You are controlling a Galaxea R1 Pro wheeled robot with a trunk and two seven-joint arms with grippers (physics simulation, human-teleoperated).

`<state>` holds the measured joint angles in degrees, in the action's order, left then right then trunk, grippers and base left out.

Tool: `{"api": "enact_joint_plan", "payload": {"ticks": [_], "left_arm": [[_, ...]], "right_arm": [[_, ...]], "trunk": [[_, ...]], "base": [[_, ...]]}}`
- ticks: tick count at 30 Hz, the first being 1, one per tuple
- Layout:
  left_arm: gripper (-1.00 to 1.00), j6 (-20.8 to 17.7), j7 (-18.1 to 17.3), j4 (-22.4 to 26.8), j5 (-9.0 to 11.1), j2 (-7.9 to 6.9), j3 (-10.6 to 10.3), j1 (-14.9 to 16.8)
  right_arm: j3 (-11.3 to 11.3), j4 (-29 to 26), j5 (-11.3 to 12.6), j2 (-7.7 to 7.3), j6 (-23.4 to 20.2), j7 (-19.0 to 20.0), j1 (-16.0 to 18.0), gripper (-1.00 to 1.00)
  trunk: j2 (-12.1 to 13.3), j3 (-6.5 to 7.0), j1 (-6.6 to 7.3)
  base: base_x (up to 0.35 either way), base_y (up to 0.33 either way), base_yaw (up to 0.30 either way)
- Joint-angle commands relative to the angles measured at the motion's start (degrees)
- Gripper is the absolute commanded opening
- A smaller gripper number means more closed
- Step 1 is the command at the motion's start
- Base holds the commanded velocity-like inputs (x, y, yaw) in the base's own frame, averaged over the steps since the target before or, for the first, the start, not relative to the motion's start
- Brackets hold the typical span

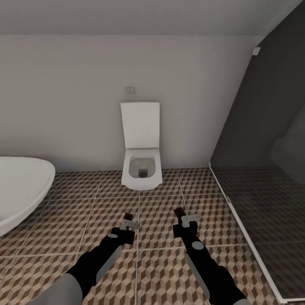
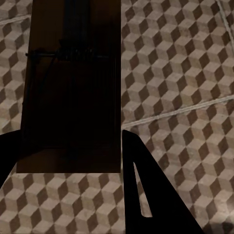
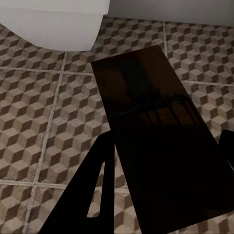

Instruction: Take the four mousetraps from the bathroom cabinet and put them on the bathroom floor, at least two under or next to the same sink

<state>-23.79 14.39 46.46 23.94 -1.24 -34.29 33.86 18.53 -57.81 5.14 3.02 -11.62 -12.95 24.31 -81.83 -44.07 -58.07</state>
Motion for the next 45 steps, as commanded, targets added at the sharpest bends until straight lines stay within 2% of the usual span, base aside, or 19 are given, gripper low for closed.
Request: {"api": "enact_joint_plan", "payload": {"ticks": [1,45], "left_arm": [[-1.00,-0.20,0.55,0.12,0.44,-0.08,-0.34,0.06],[-1.00,-0.20,0.55,-0.06,0.45,-0.08,-0.34,0.08]], "right_arm": [[0.19,-0.09,0.57,-0.03,-0.18,-0.49,0.04,-1.00],[0.19,-0.10,0.57,-0.09,-0.19,-0.49,0.04,-1.00]], "trunk": [[-0.44,-0.33,-0.22],[-18.09,-12.21,-9.89]], "base": [[0.000,0.000,0.000],[0.000,0.000,0.000]]}}
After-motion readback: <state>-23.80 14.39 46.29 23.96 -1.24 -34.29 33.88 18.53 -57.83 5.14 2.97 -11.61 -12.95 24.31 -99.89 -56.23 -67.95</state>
